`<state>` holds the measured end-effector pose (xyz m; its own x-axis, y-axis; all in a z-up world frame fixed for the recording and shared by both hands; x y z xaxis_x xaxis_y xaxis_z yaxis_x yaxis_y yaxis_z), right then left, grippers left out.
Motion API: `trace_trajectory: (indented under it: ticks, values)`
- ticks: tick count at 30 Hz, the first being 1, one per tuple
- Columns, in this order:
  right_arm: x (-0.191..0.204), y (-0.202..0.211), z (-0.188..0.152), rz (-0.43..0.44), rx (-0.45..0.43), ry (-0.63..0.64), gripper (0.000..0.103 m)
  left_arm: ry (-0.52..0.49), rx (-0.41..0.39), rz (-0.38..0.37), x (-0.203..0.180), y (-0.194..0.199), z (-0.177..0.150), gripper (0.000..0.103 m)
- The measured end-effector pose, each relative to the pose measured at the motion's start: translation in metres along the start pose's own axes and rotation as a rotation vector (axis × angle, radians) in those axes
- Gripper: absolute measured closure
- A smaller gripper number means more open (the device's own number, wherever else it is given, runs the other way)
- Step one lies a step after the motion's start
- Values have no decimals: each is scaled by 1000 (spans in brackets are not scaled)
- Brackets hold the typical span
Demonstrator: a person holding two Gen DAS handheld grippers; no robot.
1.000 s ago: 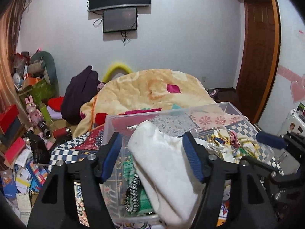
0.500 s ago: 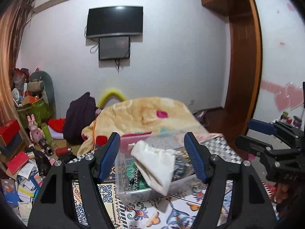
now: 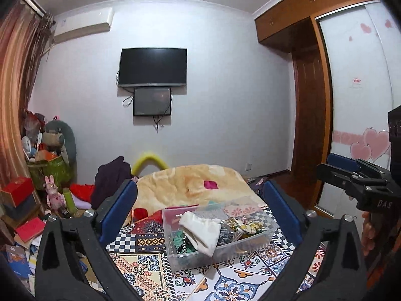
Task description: Organize soft objects
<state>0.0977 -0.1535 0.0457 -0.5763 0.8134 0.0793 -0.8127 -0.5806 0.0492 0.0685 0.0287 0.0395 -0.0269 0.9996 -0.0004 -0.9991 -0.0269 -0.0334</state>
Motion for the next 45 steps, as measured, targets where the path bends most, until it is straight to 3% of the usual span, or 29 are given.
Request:
trace_trajectory:
  ticks: [10, 45]
  values:
    - [6, 3, -2, -2, -38, 5, 3, 10, -25, -16, -2, 4, -1, 0]
    - [5, 9, -5, 3, -24, -15, 0, 21, 4, -12, -1, 6, -12, 0]
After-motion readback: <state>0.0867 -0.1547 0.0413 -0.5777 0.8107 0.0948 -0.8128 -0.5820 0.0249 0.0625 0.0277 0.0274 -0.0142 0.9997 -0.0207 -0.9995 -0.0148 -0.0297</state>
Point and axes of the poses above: each gripper's, at about its wrist camera, not at the fingertips, and y roughly against the way its jaws point, x to its left, z to its top, the point moved 4 cm from there along -y, roughly the way its jaws point, and after that the axes turned 10 degrees about -x, right-handed, at the moved point
